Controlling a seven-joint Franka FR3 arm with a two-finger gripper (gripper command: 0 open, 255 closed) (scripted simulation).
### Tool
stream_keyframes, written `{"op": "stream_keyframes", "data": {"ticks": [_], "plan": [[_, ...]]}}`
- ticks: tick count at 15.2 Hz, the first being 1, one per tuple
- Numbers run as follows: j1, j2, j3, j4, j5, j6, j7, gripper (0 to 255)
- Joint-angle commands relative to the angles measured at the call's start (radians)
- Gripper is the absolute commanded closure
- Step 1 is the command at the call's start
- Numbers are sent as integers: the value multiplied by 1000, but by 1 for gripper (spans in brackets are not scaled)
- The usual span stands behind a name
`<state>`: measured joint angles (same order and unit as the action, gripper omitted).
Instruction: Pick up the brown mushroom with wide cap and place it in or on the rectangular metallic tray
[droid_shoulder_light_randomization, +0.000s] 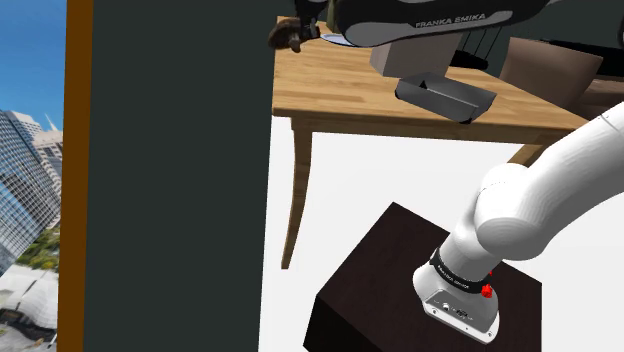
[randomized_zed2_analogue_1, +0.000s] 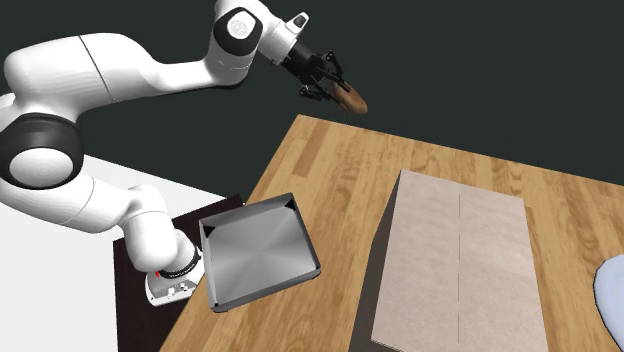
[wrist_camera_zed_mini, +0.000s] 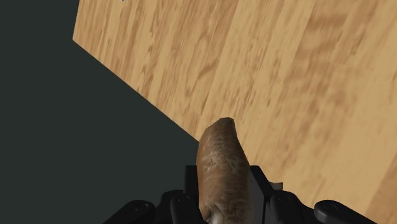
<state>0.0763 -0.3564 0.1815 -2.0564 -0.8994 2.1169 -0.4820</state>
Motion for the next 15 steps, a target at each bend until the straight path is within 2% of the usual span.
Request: {"op": "stream_keyframes", "data": {"ticks": [1, 6, 15], "plan": [[2, 0, -1, 24, 10, -16, -21, 255], [5, 8, -1, 87, 32, -54, -67, 255], [24, -328, -118, -189, 71, -17, -195, 255]]}}
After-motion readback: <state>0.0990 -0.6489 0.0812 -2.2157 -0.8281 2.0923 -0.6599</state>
